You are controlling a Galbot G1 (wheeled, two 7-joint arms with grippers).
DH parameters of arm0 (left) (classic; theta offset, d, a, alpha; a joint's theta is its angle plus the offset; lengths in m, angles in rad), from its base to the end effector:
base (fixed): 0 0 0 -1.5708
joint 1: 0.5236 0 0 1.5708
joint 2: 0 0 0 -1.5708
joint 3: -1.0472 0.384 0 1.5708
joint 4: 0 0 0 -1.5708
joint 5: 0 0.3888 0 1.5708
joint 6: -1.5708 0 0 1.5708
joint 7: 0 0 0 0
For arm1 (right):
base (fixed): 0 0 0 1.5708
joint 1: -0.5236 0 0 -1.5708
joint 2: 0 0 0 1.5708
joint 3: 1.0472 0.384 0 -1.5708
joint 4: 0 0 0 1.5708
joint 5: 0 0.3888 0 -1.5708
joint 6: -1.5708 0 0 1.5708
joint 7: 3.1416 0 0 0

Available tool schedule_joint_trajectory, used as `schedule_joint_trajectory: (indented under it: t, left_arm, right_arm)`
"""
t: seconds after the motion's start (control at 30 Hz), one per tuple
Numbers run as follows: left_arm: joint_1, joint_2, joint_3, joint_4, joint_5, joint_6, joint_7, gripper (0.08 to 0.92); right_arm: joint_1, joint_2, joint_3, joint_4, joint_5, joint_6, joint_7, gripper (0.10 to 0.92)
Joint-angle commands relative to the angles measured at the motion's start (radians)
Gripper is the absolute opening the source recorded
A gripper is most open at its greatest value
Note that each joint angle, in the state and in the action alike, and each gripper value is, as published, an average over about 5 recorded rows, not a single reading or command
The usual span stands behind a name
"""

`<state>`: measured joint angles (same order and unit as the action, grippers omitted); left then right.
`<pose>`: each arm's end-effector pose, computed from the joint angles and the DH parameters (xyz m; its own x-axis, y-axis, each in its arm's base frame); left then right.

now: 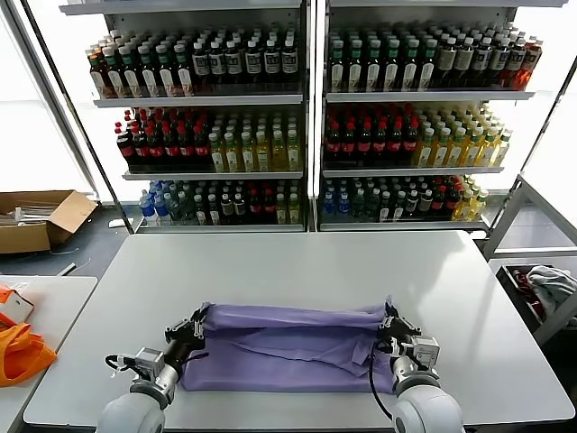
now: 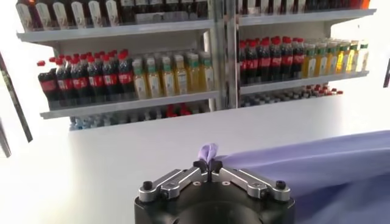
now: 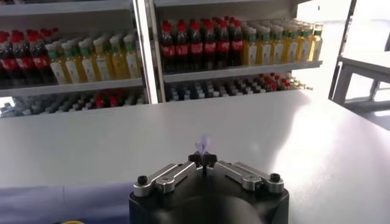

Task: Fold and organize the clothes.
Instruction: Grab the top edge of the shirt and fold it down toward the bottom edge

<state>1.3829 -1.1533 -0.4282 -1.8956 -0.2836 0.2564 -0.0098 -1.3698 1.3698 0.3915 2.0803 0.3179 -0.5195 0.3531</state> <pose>0.2634 0.0733 -0.3586 -0.9317 0.1732 0.3192 0.2078 0.9751 0.0775 0.2559 0.0050 -0.2958 -0.9212 0.0679 0.3831 0.0885 0.9954 0.0365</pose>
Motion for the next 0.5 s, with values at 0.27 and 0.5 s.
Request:
schedule_joint_trajectory:
  t: [0.27, 0.5]
  left_arm:
    - [0.096, -0.024, -0.020, -0.022, 0.079, 0.000, 0.005, 0.089]
    - [0.124, -0.026, -0.036, -0.050, 0.089, -0.007, 0.009, 0.089]
  right_arm:
    - [-0.076, -0.013, -0.008, 0.011, -0.025, 0.016, 0.002, 0.111]
    - [-0.070, -0.010, -0.015, -0.012, -0.039, 0.025, -0.005, 0.111]
